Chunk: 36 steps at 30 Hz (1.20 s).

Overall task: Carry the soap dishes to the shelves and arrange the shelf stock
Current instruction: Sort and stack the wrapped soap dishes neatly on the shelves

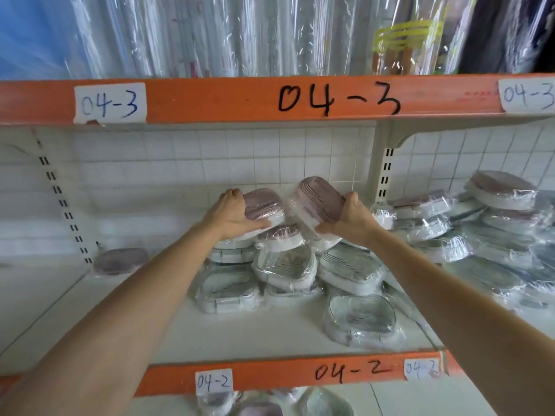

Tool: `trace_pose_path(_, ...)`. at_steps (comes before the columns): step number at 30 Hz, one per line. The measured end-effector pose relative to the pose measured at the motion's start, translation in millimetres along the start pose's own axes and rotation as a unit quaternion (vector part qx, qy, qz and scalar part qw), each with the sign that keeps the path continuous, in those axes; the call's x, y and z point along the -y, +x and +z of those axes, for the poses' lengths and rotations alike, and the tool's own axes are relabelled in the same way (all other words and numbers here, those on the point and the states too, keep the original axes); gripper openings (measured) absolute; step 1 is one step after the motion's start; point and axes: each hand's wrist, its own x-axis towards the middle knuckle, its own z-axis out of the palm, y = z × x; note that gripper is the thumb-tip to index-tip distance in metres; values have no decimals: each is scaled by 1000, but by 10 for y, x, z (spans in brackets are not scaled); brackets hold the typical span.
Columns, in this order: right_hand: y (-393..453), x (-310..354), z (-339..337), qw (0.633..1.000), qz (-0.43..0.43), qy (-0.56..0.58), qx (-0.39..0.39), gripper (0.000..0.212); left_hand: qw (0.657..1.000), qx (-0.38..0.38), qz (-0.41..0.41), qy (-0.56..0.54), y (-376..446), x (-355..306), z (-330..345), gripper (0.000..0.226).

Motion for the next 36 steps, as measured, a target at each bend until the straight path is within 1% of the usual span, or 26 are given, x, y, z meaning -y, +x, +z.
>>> trace_pose_path(3, -107, 52, 17, 1000, -16, -8, -9, 89, 1000, -8, -26, -4, -246, 32, -52, 92)
trace_pose_path(6, -211, 113, 61, 999, -35, -20, 5, 98, 999, -12, -46, -2, -477, 55, -70, 88)
trace_pose_path(8, -282, 140, 90, 998, -52, -19, 16, 103, 998, -13, -59, -8, -608, 88, -56, 89)
trace_pose_path(13, -483, 180, 160, 996, -86, -27, 26, 95, 995, -24, -93, -23, -877, 194, 7, 92)
trace_pose_path(17, -697, 187, 239, 996, -86, -22, 31, 92, 990, -64, -116, -42, -1123, 230, 52, 89)
trace_pose_path(19, -850, 183, 284, 996, -80, -23, 38, 93, 989, -70, -121, -43, -1293, 237, 88, 91)
trace_pose_path(21, -1011, 166, 326, 996, -69, -23, 53, 96, 990, -59, -120, -45, -1489, 229, 132, 92)
trace_pose_path(24, -1298, 125, 398, 995, -67, -34, 65, 94, 993, -20, -101, -57, -1851, 167, 224, 96)
trace_pose_path(28, -1749, 21, 456, 993, -56, -36, 96, 101, 994, 12, -100, -45, -2329, 71, 313, 99)
trace_pose_path(33, -2269, -188, 438, 992, -37, -40, 112, 95, 993, 47, -95, -44, -2794, -91, 441, 97)
trace_pose_path(36, -2548, -364, 418, 990, -20, -46, 135, 94, 994, 73, -73, -45, -3001, -218, 589, 98)
